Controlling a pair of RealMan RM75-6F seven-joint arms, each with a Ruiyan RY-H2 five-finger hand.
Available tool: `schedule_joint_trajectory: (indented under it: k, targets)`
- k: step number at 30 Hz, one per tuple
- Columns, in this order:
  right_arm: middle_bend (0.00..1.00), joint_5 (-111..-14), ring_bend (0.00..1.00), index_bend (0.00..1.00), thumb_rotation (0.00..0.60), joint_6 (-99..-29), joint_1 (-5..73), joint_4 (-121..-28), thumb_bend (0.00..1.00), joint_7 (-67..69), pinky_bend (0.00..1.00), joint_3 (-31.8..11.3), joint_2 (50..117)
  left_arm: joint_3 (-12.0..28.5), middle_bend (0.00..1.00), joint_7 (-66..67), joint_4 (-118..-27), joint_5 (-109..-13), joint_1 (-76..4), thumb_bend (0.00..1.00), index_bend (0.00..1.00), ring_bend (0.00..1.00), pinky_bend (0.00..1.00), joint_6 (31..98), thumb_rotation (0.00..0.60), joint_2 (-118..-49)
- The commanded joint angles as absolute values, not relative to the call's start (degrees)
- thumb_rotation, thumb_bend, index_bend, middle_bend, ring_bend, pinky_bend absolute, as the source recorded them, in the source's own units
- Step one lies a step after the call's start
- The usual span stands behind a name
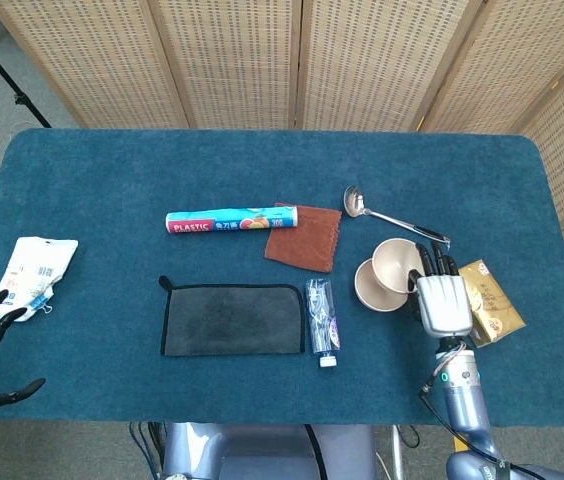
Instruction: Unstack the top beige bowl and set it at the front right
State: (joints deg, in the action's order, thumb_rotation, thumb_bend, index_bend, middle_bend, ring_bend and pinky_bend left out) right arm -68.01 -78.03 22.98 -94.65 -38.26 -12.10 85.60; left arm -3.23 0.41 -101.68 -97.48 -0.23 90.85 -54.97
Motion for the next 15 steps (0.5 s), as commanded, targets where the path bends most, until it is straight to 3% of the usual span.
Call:
schedule_joint_trajectory:
  k: [1, 15]
  targets:
    - [0.13, -67.6, 0.03, 0.60, 0.600, -78.3, 23.2, -95.4, 0.44, -38.8, 0.20, -12.7, 84.6, -3.2, 0.00, 0.4, -101.7, -97.5, -0.2, 0.00, 0.17, 0.00, 0.00, 90.9, 0.433, -55.0]
    - [0.13, -66.5, 0.03, 0.61, 0.600, -79.5, 23.3, -98.0, 0.44, -40.7, 0.20, -14.1, 80.2, -3.4, 0.00, 0.6, -101.9, -97.9, -0.1, 0.00, 0.17, 0.00, 0.00, 91.0, 0.432, -55.0]
